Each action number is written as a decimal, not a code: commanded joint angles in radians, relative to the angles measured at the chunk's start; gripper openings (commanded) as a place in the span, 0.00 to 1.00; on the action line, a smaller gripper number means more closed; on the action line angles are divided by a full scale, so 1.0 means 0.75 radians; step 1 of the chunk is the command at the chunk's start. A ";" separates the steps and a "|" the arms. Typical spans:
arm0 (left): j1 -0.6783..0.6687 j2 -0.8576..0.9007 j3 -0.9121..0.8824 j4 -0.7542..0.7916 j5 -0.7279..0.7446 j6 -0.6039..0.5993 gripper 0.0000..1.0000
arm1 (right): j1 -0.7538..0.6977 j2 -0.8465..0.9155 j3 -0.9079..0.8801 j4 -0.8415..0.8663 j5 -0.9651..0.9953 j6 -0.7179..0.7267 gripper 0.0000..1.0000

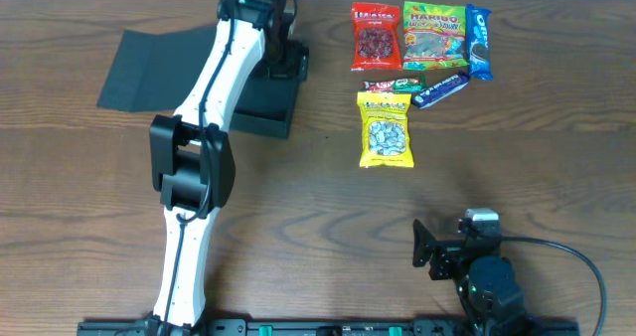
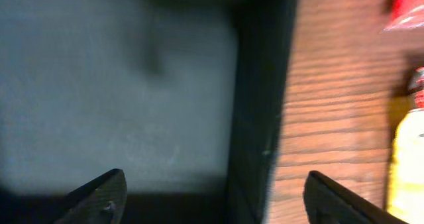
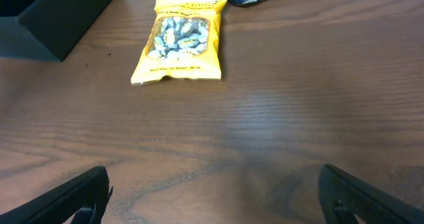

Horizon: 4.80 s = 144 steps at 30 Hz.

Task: Pack container
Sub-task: 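Drag the black box with the left gripper toward the table center, then rotate and square the black box upright with the left gripper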

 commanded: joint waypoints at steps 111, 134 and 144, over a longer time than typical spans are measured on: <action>0.151 -1.095 -0.942 -0.145 -0.307 -0.108 0.95 | -0.012 -0.007 -0.007 -0.001 0.022 -0.021 0.99; 0.078 -0.632 -1.152 0.527 0.064 -0.339 0.67 | -0.012 -0.007 -0.007 -0.001 0.023 -0.020 0.99; -0.012 -0.610 -1.149 0.452 -0.227 -0.283 0.12 | -0.012 -0.007 -0.007 -0.001 0.023 -0.021 0.99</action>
